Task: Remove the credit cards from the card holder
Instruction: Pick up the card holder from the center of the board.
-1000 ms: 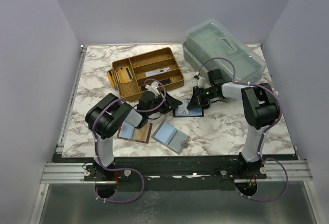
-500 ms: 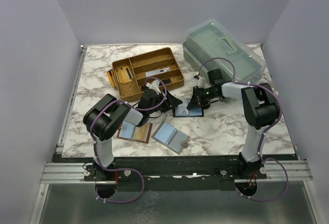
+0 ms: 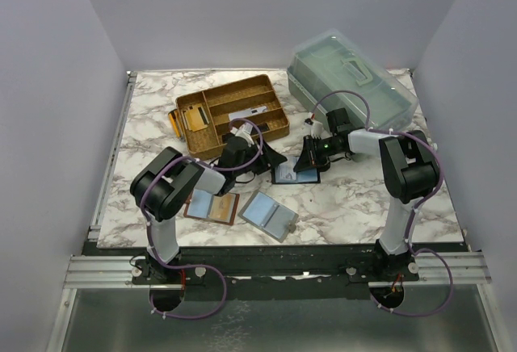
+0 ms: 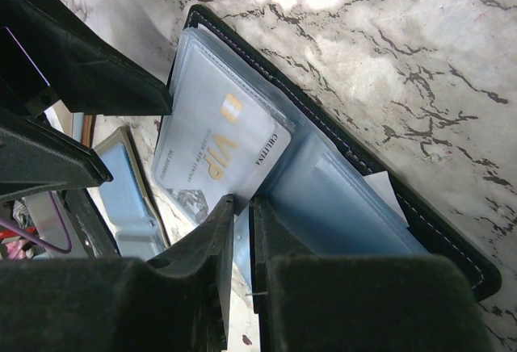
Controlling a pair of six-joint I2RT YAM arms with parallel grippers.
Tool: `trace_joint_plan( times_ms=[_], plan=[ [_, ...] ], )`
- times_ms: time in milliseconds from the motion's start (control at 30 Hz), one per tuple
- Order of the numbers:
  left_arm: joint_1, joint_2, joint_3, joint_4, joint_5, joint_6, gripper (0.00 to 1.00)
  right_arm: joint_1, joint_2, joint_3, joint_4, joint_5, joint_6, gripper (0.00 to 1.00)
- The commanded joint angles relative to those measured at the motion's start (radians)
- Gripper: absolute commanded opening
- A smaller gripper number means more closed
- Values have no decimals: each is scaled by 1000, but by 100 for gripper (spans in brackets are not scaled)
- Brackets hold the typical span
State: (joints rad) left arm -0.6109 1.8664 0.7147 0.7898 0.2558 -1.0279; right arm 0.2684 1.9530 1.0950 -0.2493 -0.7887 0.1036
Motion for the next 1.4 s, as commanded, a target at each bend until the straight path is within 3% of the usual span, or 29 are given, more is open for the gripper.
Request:
trace_joint_plan(
  times_ms=[0,733,1067,1367],
  plan=[
    [0,31,9,-73,-6,25,55,-2,64,-3,-37,119,-35,15],
    [2,-23,66,-244,-73,130,61,-2,68,-1,-38,110,-36,16],
    [3,5,104,-276,-22,148,61,-1,67,0,-39,108,-36,16],
    [2,-133,72,-287,-77,194,59,-1,67,2,-41,101,-36,16]
  ],
)
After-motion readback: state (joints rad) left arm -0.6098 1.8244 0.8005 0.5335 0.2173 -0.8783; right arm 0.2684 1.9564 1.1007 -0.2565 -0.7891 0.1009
